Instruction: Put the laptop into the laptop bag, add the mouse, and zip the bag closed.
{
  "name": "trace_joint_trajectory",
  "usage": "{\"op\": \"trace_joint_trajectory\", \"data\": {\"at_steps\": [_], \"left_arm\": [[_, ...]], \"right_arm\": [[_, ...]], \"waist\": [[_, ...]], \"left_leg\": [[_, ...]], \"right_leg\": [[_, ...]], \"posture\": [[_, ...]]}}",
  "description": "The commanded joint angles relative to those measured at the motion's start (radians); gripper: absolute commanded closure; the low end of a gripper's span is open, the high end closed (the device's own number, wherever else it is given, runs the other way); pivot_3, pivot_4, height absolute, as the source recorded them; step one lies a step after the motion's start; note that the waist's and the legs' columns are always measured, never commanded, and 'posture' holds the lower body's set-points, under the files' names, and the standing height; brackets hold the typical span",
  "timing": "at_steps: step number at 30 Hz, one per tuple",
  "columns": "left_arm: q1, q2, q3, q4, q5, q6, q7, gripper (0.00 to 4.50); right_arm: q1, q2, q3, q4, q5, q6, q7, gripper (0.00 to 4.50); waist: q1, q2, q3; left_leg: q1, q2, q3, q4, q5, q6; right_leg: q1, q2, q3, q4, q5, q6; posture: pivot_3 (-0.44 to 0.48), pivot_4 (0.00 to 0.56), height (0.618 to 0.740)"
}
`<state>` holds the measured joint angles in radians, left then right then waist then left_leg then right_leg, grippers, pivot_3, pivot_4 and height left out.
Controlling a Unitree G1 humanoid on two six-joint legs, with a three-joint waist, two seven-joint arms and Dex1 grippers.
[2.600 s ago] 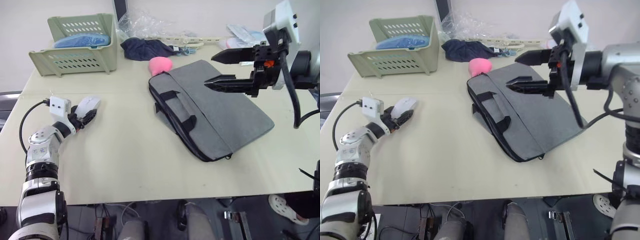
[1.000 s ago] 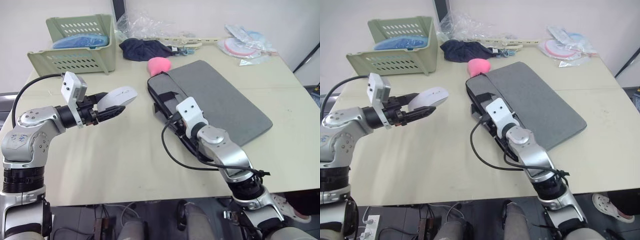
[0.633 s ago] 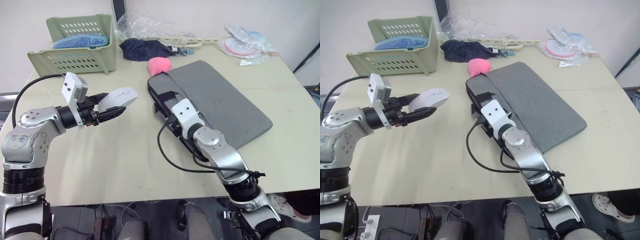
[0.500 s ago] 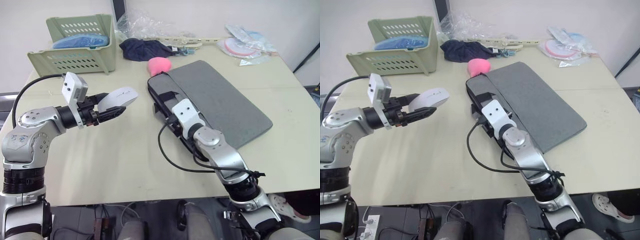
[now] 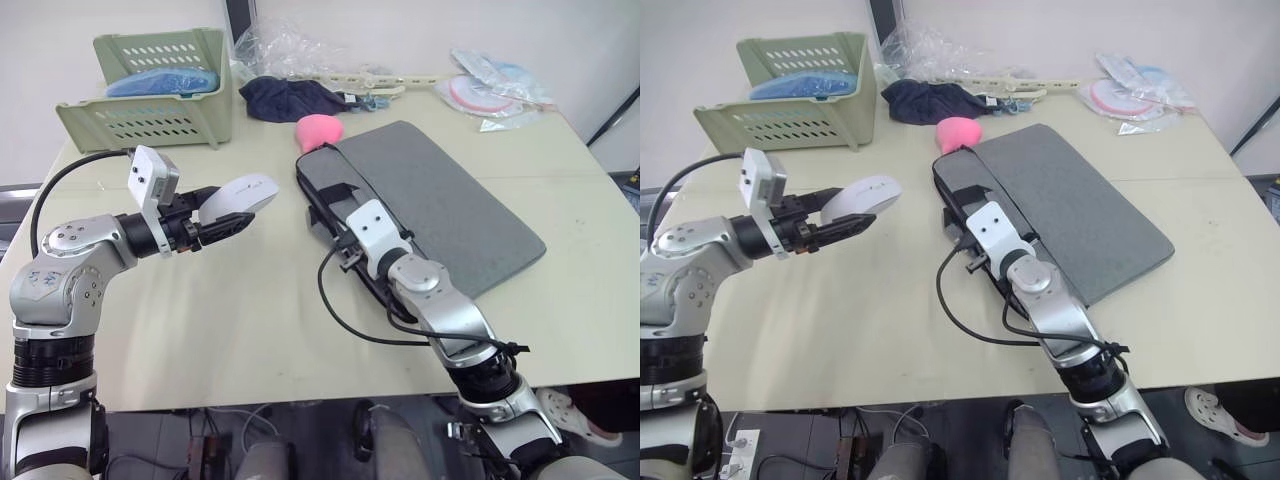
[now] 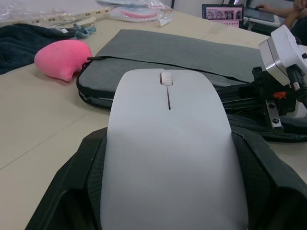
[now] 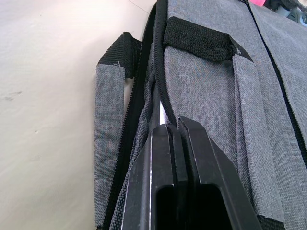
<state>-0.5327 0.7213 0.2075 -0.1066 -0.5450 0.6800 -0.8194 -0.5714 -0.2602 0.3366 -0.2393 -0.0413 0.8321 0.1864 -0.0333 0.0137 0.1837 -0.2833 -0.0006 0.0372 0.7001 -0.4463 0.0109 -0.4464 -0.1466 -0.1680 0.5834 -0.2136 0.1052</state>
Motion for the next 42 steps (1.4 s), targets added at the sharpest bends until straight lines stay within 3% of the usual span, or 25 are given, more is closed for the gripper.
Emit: {"op": "trace_joint_trajectory", "data": {"at_steps": [1, 8, 18, 23, 30, 35, 42], "left_arm": [[-0.004, 0.001, 0.003, -0.039, -0.008, -0.006, 0.007, 1.67], [-0.007, -0.031, -0.042, -0.035, 0.005, -0.022, 0.015, 1.67], [-0.059, -0.086, -0.108, 0.03, 0.047, -0.072, 0.01, 1.67], [-0.075, -0.115, -0.141, 0.076, 0.076, -0.109, 0.01, 1.67], [-0.102, -0.23, -0.229, 0.199, 0.165, -0.198, 0.034, 1.67], [-0.191, -0.347, -0.278, 0.332, 0.221, -0.268, 0.059, 1.67], [-0.256, -0.408, -0.297, 0.457, 0.275, -0.342, 0.052, 1.67]], "right_arm": [[-0.011, 0.004, -0.043, -0.048, -0.003, 0.024, 0.012, 4.45], [-0.182, 0.017, -0.148, -0.169, 0.1, 0.247, 0.085, 4.45], [-0.371, -0.051, -0.208, -0.194, 0.181, 0.399, 0.157, 4.45], [-0.406, -0.081, -0.203, -0.195, 0.2, 0.401, 0.166, 4.45], [-0.413, -0.093, -0.204, -0.185, 0.217, 0.392, 0.163, 4.45], [-0.41, -0.084, -0.198, -0.193, 0.226, 0.393, 0.156, 4.45], [-0.409, -0.08, -0.192, -0.191, 0.23, 0.382, 0.15, 4.45]], "waist": [[0.001, 0.0, 0.0], [0.001, 0.0, 0.0], [-0.001, 0.001, 0.001], [-0.013, 0.001, 0.001], [-0.021, 0.001, 0.001], [-0.02, 0.001, 0.001], [-0.022, 0.001, 0.001]], "left_leg": [[0.0, 0.0, 0.0, 0.0, 0.0, 0.0], [0.0, 0.0, 0.0, 0.0, 0.0, 0.0], [-0.001, 0.0, 0.0, 0.0, 0.0, 0.0], [0.0, 0.0, 0.0, -0.001, 0.0, 0.0], [-0.001, 0.0, 0.0, 0.0, 0.0, 0.0], [-0.001, 0.0, 0.001, 0.0, 0.0, 0.0], [0.0, 0.0, 0.001, 0.0, 0.0, 0.001]], "right_leg": [[0.0, 0.0, 0.0, 0.0, 0.0, 0.0], [0.0, 0.0, 0.0, 0.0, 0.0, 0.0], [0.0, 0.0, 0.0, 0.0, 0.0, 0.0], [0.0, 0.001, 0.0, 0.0, 0.0, 0.0], [0.0, 0.001, 0.0, 0.0, 0.0, 0.0], [0.0, 0.001, 0.0, 0.0, 0.0, 0.0], [0.0, 0.001, 0.0, 0.0, 0.0, 0.0]], "posture": [[0.0, 0.15, 0.74], [0.0, 0.15, 0.74], [0.0, 0.15, 0.74], [0.0, 0.15, 0.74], [0.0, 0.15, 0.74], [0.0, 0.15, 0.74], [0.0, 0.15, 0.74]]}}
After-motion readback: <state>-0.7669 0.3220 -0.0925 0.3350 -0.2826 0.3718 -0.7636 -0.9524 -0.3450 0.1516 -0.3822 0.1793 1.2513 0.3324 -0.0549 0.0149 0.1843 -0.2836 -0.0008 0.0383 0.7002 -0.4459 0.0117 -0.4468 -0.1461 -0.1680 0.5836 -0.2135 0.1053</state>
